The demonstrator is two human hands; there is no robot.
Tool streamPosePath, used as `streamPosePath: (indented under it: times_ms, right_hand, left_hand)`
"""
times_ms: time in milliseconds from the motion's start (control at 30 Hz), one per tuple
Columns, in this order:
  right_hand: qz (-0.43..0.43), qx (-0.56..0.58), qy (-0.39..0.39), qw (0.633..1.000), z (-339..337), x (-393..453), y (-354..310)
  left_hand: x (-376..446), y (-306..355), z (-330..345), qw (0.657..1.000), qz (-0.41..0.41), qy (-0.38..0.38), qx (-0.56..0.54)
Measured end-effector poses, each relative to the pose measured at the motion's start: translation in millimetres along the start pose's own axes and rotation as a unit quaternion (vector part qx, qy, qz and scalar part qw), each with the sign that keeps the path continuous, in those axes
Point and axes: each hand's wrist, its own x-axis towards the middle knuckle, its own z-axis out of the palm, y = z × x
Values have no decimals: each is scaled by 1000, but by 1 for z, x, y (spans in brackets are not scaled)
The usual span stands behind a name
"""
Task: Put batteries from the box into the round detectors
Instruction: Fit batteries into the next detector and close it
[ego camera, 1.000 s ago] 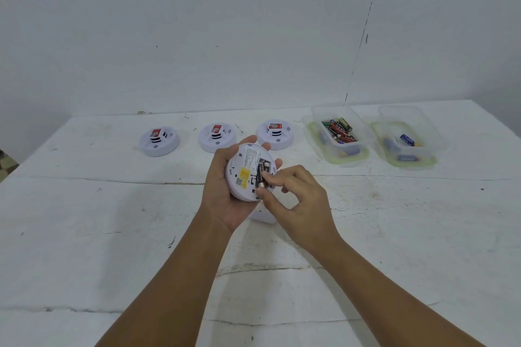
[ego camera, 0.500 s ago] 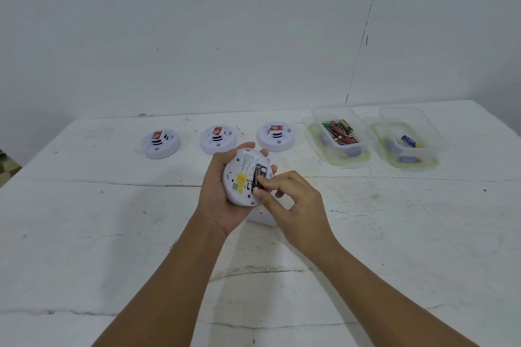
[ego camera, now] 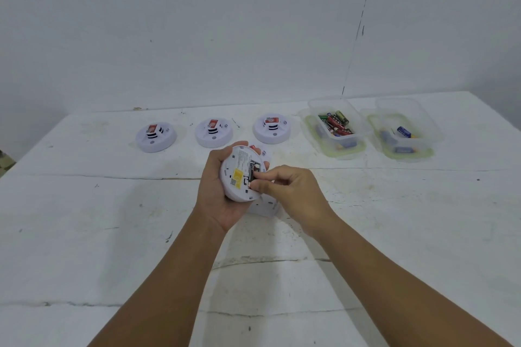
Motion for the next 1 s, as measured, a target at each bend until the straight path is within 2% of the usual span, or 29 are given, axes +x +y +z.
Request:
streamPosePath:
  times_ms: [133, 267, 333, 367, 467, 600, 700, 733, 900, 1000]
  right_hand:
    - [18, 35, -20, 999, 0, 1, -2]
    - [15, -19, -57, 998, -1, 0, -9]
    - [3, -55, -41, 998, -4, 1, -11]
    - [-16, -113, -19, 993, -7, 3, -9]
    - [-62, -342, 18, 938, -16, 13, -4]
    - [-28, -505, -74, 860, -9, 14, -1]
    - [-16, -594, -103, 797, 2, 11, 5]
    - [-16, -606, -105, 789, 4, 10, 7]
    - [-15, -595, -108, 796, 4, 11, 7]
    - [-55, -605, -95, 789, -3, 11, 4]
  left_hand:
    - [-3, 2, 0, 999, -1, 0, 43]
    - [-7, 13, -7, 995, -4, -1, 100]
    - [-10, 20, -11, 994, 0, 4, 106]
    - [-11, 24, -13, 995, 6, 12, 100]
    - [-16, 34, -22, 996, 26, 43, 75]
    - [-22, 39, -31, 996, 35, 67, 48]
    - [-25, 38, -35, 996, 39, 66, 42]
    - [-26, 38, -36, 996, 40, 65, 43]
    - [-28, 41, -38, 996, 40, 75, 39]
    - [-28, 42, -37, 997, 35, 63, 25]
